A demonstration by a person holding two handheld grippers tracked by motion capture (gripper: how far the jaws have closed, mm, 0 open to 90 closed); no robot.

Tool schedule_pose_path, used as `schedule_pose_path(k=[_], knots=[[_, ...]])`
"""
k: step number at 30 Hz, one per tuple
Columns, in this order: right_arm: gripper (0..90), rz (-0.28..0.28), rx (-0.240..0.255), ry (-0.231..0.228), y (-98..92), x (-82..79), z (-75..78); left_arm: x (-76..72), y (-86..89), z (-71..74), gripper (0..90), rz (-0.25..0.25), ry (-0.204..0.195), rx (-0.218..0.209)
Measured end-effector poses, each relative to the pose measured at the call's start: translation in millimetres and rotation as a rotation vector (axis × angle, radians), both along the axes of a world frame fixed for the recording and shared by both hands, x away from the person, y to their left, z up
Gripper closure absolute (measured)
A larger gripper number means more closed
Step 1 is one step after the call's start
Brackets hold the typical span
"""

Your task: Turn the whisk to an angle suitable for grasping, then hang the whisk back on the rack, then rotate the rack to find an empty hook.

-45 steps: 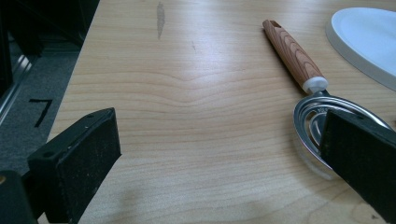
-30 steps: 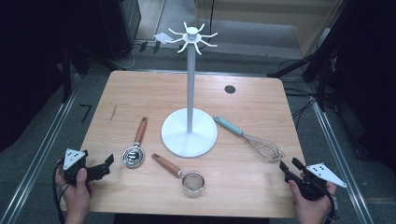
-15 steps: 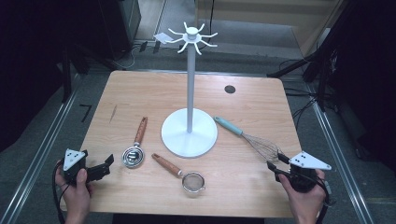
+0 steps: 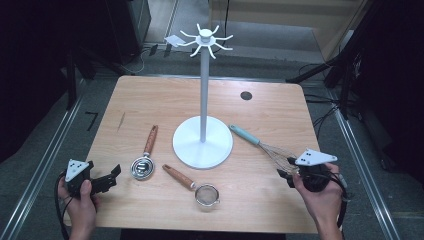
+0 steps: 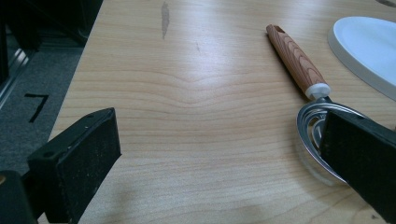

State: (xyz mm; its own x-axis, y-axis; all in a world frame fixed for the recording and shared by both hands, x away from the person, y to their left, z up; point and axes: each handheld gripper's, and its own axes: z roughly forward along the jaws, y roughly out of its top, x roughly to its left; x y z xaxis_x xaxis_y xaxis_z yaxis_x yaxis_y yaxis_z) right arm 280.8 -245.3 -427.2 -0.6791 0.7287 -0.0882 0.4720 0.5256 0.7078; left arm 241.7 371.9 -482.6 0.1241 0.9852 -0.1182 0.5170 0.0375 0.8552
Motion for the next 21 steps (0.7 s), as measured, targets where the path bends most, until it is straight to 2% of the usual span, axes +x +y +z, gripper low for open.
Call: schedule_pose_path(k=[4,8,11,13,17,21], knots=[[47.0,0.038,-0.048,0.035,4.7,12.6,4.4,-0.3,-1.5,0.2,0.0,0.0,0.001,0.017],[47.5,0.049,-0.077,0.057,8.4,23.0,8.7,-0.3,-1.5,0.2,0.0,0.002,0.002,0.016],[45.7,0.072,-0.077,0.054,11.3,31.2,11.1,-0.7,-1.8,0.2,0.0,0.001,-0.004,0.015],[45.2,0.089,-0.055,0.055,13.0,35.2,13.0,-0.9,-1.7,0.2,0.0,0.001,-0.006,0.016],[44.7,0.088,-0.066,0.078,19.3,45.4,17.0,-0.9,-1.5,0.2,0.0,0.0,-0.005,0.015],[46.2,0.096,-0.055,0.102,25.4,55.2,19.6,-1.0,-1.1,0.2,0.0,0.003,-0.006,0.014]])
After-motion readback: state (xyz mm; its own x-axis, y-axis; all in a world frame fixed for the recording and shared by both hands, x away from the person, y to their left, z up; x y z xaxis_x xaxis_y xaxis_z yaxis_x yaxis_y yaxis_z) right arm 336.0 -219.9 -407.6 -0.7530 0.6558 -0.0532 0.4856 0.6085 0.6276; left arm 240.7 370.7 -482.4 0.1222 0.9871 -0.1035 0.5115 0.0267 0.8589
